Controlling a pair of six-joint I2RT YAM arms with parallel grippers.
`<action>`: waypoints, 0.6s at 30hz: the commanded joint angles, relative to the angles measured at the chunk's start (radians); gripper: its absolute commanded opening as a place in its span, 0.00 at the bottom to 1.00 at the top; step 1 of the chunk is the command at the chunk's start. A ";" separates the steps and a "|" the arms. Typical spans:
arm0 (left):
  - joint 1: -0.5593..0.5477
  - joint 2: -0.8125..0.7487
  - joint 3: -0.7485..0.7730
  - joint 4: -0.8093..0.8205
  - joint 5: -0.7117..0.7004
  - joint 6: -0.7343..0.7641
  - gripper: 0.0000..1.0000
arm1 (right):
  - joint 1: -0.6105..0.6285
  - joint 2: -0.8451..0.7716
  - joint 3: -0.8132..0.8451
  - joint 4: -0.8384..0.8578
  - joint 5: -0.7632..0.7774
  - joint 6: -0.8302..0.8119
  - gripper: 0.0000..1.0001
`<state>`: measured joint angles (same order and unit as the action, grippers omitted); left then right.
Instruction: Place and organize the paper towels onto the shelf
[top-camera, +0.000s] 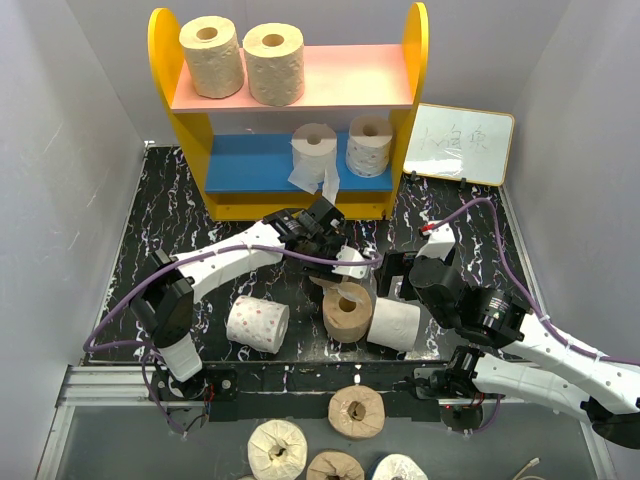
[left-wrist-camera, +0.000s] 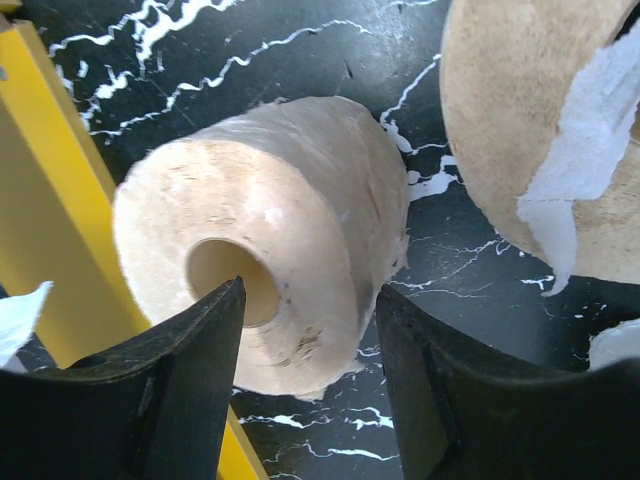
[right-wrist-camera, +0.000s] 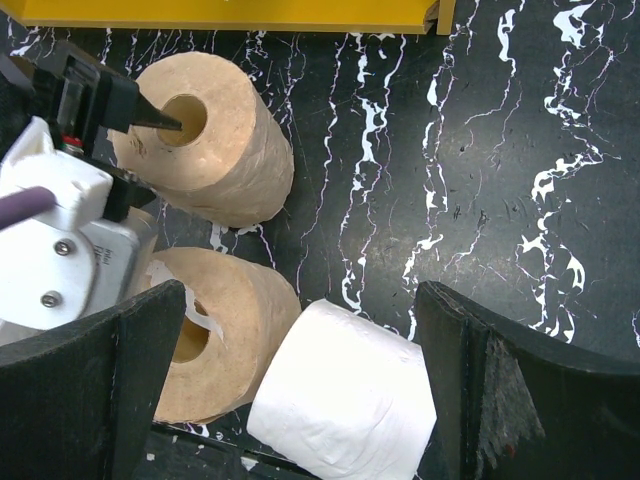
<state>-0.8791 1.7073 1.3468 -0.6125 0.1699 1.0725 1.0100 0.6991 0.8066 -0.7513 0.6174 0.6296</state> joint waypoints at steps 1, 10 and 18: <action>0.001 -0.032 0.067 -0.056 0.029 0.010 0.53 | 0.002 -0.013 0.003 0.050 0.007 -0.007 0.98; 0.001 -0.007 0.076 -0.075 0.037 0.009 0.54 | 0.002 -0.009 0.002 0.055 -0.004 -0.013 0.98; 0.001 0.004 0.082 -0.079 0.028 0.009 0.52 | 0.002 -0.009 0.002 0.056 -0.007 -0.017 0.98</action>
<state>-0.8791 1.7126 1.3945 -0.6643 0.1761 1.0767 1.0100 0.6994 0.8066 -0.7506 0.6025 0.6258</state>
